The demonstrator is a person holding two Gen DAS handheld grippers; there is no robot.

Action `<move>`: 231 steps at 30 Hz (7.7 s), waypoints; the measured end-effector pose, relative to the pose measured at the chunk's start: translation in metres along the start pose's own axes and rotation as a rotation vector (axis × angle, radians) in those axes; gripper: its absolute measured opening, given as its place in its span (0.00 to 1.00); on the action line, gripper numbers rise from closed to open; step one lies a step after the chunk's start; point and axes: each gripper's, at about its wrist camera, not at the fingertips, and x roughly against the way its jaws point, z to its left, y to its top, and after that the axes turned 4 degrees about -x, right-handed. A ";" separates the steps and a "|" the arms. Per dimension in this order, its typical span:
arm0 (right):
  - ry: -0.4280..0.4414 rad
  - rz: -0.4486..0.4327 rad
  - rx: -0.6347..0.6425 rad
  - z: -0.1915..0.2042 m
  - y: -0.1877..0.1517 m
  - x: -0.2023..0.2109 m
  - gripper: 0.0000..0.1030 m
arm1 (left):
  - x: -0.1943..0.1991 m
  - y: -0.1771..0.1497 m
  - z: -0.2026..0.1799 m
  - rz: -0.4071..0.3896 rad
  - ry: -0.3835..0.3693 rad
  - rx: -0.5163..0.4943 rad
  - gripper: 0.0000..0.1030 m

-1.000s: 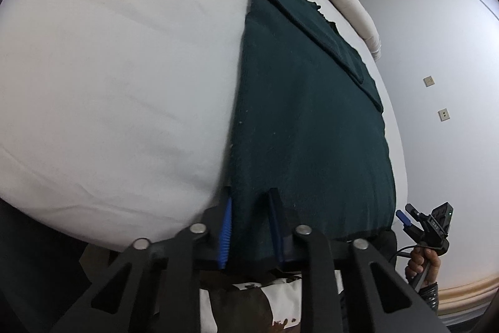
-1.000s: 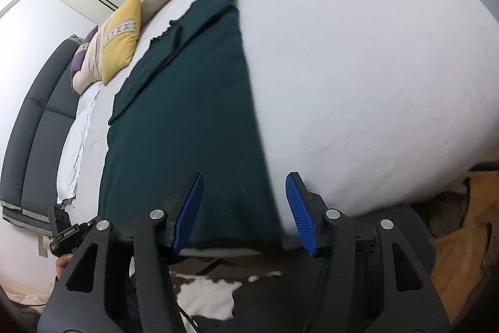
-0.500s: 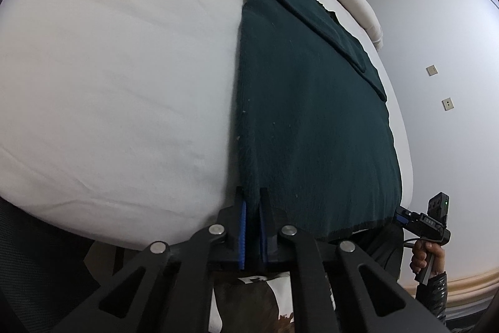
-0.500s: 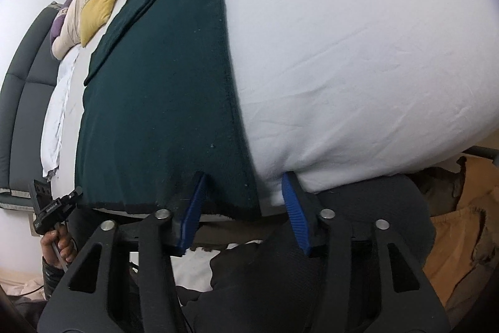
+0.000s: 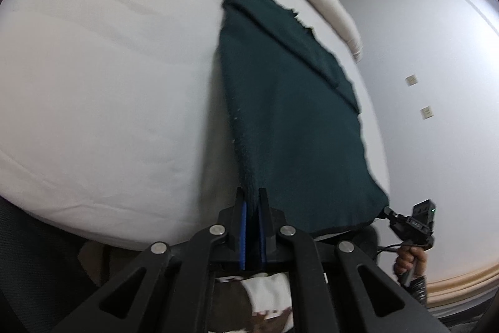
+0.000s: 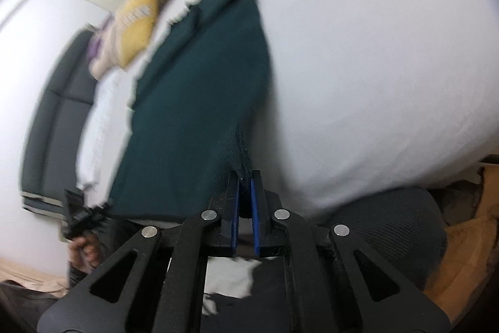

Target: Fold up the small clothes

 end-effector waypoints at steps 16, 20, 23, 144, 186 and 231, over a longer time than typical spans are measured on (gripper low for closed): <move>0.409 -0.236 -0.103 0.082 0.106 0.016 0.05 | 0.031 0.100 -0.024 -0.205 -0.356 0.158 0.06; 0.405 -0.265 -0.148 0.091 0.153 0.004 0.05 | 0.024 0.138 -0.021 -0.238 -0.373 0.181 0.06; 0.387 -0.285 -0.180 0.092 0.184 -0.008 0.05 | 0.010 0.168 -0.017 -0.250 -0.385 0.208 0.06; -0.019 -0.031 0.150 0.175 0.314 -0.273 0.21 | -0.183 0.290 -0.078 -0.271 0.413 -0.363 0.26; 0.010 -0.186 0.101 0.129 0.204 -0.180 0.45 | -0.080 0.201 0.019 -0.340 0.156 0.022 0.67; 0.409 0.070 -0.150 0.157 0.276 -0.305 0.52 | -0.170 0.257 -0.141 -0.087 -0.021 -0.180 0.17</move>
